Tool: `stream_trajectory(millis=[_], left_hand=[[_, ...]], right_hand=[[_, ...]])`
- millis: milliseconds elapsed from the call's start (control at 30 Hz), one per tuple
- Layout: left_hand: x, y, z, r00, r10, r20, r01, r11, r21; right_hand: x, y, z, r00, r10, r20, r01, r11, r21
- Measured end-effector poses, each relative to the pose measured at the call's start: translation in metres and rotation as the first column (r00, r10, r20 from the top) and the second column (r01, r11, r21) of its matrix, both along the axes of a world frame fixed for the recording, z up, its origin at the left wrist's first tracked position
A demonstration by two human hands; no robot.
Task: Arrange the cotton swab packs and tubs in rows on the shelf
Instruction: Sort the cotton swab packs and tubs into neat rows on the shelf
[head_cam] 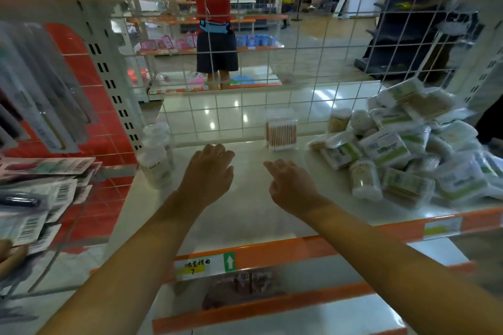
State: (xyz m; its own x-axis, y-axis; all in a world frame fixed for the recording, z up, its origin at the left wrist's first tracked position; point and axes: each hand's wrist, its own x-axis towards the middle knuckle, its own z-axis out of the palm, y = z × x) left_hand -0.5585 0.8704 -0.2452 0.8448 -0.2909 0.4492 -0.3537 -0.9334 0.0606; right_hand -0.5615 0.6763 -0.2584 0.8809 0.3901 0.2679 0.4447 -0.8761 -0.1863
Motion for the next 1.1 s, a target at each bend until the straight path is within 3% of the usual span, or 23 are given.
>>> stream_trajectory(millis=[433, 667, 967, 1100], left_hand=[[0.019, -0.12, -0.015, 0.989, -0.129, -0.067, 0.12, 0.985, -0.122], [0.022, -0.168, -0.027, 0.967, -0.18, -0.18, 0.142, 0.968, -0.206], [0.026, -0.202, -0.037, 0.922, -0.245, -0.301, 0.181, 0.958, -0.224], [0.025, -0.205, -0.037, 0.916, -0.231, -0.327, 0.16, 0.96, -0.232]], right_hand=[[0.011, -0.092, 0.012, 0.998, -0.061, 0.012, 0.06, 0.996, 0.065], [0.023, -0.146, 0.017, 0.998, -0.049, 0.041, 0.047, 0.998, 0.052], [0.03, -0.185, 0.009, 0.97, -0.178, -0.167, 0.162, 0.982, -0.101], [0.027, -0.187, 0.001, 0.957, -0.22, -0.187, 0.206, 0.974, -0.091]])
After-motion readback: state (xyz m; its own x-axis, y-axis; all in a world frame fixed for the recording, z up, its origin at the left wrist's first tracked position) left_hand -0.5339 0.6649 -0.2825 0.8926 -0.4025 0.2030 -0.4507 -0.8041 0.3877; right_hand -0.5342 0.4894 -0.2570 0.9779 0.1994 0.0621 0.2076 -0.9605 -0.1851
